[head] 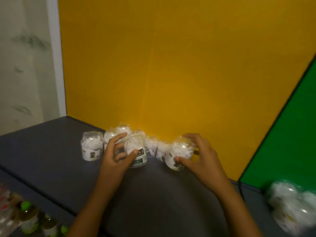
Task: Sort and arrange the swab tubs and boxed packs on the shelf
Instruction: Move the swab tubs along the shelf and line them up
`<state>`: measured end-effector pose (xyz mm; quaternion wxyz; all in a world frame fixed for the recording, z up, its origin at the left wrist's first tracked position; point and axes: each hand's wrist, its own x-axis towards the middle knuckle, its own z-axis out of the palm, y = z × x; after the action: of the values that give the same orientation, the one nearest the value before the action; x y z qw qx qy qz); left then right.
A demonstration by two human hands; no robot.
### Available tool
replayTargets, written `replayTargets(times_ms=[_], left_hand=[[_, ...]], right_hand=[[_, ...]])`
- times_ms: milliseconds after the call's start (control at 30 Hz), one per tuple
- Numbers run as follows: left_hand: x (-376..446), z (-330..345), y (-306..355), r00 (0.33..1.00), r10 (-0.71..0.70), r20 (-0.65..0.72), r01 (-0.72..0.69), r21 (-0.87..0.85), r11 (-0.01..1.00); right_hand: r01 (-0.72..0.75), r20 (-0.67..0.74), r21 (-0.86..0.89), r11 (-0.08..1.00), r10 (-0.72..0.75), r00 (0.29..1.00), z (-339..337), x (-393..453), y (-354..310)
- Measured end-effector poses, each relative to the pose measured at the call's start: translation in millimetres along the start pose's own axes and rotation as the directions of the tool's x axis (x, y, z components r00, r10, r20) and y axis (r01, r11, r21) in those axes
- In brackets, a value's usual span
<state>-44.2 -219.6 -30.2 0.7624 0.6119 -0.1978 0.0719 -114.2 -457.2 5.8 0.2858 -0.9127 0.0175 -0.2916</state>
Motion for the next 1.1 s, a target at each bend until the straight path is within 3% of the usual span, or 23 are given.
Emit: replayTargets(times_ms=[367, 767, 1100], left_hand=[[-98, 85, 46, 0.963, -0.027, 0.268, 0.034, -0.023, 0.999], [-215, 179, 70, 0.912, -0.036, 0.408, 0.072, -0.073, 0.995], [-227, 232, 78, 0.885, 0.035, 0.464, 0.005, -0.086, 0.996]], right_hand=[[-0.127, -0.153, 0.033, 0.991, 0.13, 0.98, -115, -131, 11], [-0.273, -0.232, -0.019, 0.962, 0.262, 0.937, -222, -265, 33], [-0.3, -0.288, -0.078, 0.951, 0.267, 0.92, -273, -286, 62]])
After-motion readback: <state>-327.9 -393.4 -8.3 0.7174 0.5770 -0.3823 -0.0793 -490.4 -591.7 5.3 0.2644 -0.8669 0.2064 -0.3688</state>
